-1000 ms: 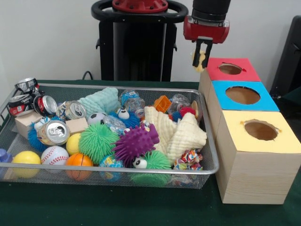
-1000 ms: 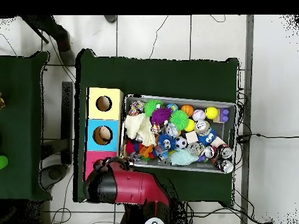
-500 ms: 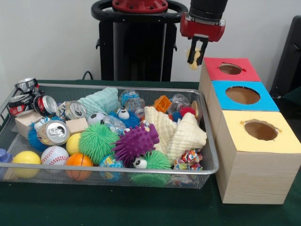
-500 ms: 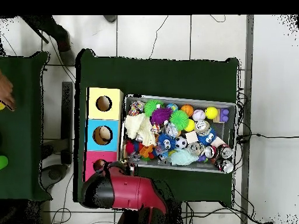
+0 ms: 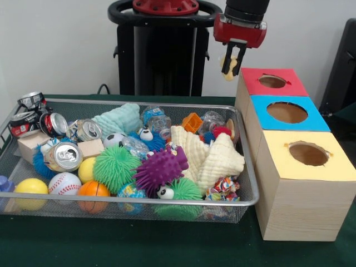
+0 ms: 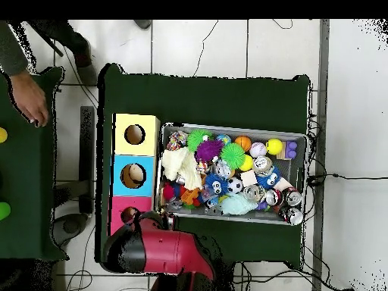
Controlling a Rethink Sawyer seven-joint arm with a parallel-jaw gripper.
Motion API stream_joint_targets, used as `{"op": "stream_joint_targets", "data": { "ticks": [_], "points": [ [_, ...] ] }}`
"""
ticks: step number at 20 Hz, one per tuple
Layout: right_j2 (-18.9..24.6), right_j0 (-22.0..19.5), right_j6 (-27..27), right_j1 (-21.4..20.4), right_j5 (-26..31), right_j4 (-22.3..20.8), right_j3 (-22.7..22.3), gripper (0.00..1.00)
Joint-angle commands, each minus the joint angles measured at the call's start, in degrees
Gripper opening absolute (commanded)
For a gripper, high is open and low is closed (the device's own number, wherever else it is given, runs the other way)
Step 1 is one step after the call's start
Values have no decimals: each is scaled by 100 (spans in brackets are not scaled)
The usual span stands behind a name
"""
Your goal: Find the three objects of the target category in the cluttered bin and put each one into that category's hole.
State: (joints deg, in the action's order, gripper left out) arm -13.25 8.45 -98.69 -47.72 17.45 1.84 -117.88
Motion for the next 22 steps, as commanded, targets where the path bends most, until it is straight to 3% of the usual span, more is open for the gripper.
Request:
{"op": "stream_joint_targets", "data": {
  "ticks": [1,13,22],
  "points": [
    [234,15,-981,217,303,153,439,0],
    [971,-163,-1007,69,114,538,134,0],
    [976,7,-1116,111,87,630,135,0]
  ]
}}
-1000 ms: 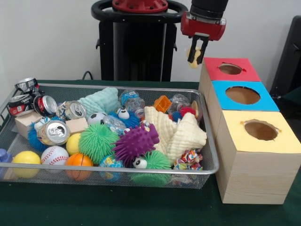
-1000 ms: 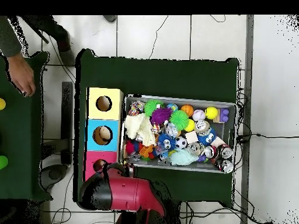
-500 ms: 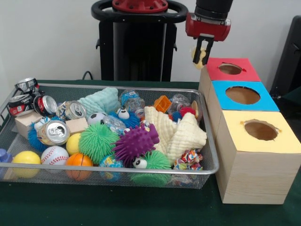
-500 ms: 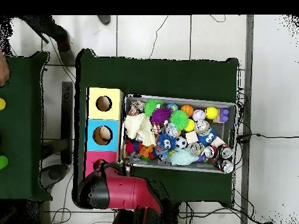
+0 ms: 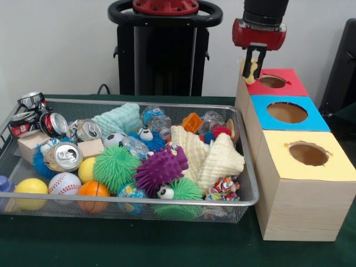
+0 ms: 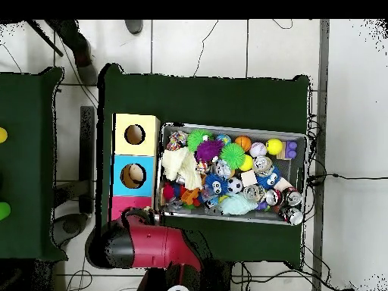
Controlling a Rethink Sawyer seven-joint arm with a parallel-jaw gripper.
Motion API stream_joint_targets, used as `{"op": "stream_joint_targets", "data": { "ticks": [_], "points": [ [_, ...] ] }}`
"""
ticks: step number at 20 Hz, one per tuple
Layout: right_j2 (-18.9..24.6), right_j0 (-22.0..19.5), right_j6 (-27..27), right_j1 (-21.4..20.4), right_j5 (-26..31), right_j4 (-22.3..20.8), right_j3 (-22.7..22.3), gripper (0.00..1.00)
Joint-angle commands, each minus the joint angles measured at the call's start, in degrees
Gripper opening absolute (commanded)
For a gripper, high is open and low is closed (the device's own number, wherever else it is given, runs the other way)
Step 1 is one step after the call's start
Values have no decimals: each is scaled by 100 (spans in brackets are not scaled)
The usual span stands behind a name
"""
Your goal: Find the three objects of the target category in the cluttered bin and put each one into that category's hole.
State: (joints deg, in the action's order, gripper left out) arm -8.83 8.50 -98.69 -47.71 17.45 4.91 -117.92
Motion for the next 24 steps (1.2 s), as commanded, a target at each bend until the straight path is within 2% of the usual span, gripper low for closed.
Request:
{"op": "stream_joint_targets", "data": {
  "ticks": [1,15,24],
  "points": [
    [527,32,-1144,117,79,342,140,0],
    [430,330,-1315,410,-177,505,239,0],
    [185,714,-1440,458,95,683,456,0]
  ]
}}
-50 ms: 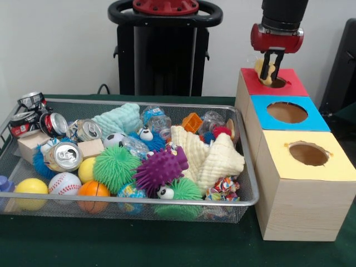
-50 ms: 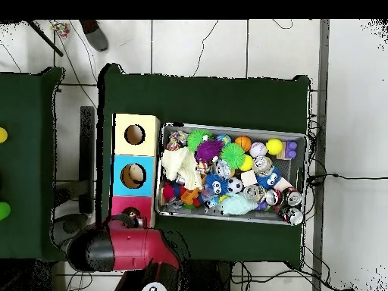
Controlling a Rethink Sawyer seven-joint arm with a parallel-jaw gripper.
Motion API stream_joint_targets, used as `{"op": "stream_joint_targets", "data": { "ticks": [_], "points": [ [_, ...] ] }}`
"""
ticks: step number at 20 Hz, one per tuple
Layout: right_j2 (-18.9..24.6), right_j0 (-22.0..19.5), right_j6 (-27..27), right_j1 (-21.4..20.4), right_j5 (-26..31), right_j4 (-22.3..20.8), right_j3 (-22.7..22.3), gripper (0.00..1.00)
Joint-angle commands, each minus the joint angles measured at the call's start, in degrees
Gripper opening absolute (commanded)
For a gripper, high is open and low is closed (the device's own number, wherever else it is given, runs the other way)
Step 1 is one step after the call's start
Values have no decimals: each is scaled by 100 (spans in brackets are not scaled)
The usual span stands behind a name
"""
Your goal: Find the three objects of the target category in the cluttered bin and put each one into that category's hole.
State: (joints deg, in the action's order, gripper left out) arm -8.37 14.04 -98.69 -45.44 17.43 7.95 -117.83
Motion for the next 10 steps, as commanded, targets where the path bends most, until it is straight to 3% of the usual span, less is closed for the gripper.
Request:
{"op": "stream_joint_targets", "data": {
  "ticks": [1,10],
  "points": [
    [131,192,-1451,251,104,403,466,0],
    [-133,461,-1467,471,108,507,676,0]
  ]
}}
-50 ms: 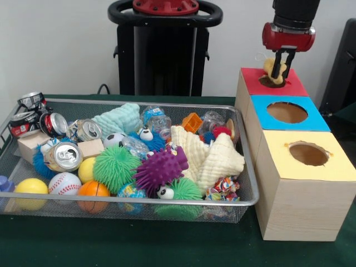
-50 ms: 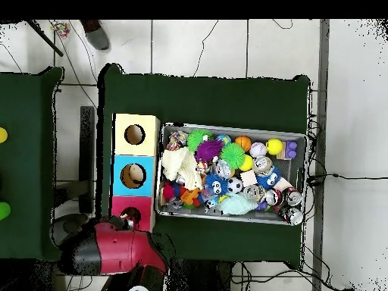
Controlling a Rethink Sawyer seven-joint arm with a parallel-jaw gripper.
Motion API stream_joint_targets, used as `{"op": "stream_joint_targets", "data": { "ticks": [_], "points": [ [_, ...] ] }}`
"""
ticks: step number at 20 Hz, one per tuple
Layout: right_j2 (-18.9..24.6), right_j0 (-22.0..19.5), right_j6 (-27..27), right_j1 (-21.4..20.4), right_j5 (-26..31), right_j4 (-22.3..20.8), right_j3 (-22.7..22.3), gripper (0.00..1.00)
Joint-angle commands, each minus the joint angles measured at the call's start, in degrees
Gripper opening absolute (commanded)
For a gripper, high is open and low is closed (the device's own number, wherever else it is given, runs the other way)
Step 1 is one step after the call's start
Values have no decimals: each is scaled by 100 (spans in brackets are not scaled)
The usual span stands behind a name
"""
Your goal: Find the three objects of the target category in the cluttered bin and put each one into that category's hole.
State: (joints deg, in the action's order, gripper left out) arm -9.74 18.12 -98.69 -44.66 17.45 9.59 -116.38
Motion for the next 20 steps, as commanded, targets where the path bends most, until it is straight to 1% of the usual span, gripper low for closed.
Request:
{"op": "stream_joint_targets", "data": {
  "ticks": [1,4,9,13,20],
  "points": [
    [-10,65,-1462,416,108,357,550,0],
    [-17,37,-1437,374,179,406,530,0],
    [114,-140,-1303,210,243,431,398,0],
    [349,-476,-1055,23,358,411,240,0],
    [717,-1203,-571,-171,159,133,-109,0]
  ]
}}
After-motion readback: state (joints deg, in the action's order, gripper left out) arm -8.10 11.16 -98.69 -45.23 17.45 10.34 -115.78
